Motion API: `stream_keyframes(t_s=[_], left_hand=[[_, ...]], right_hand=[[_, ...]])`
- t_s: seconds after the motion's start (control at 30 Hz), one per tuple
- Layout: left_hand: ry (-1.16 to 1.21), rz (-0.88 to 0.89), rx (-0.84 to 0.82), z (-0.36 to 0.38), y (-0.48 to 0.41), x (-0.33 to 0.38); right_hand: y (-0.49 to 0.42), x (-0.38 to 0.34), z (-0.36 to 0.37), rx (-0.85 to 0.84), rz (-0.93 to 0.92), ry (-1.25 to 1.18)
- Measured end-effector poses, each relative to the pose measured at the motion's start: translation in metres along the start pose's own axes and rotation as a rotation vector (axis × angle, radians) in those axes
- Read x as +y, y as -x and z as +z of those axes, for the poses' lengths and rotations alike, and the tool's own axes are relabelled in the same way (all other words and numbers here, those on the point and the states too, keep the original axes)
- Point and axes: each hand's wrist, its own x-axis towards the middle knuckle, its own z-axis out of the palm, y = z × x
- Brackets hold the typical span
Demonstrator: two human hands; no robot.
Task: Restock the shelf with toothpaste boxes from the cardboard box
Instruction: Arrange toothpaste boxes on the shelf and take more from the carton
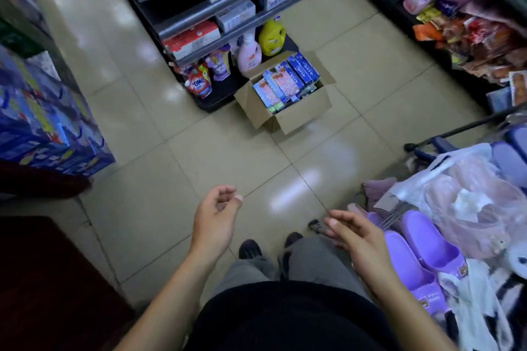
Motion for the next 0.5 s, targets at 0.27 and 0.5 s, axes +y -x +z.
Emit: stream_keyframes(t_s=[0.27, 0.5], left_hand=[[-0.079, -0.027, -0.082, 0.052, -0.104, 0.073], [-0.072, -0.076, -0.078, 0.087, -0.155, 0.136]], right_hand=[[-0.112, -0.055, 0.011, 0.071, 0.031, -0.112], [-0.232, -0.152, 0.034, -0.008, 0.004, -0.060]])
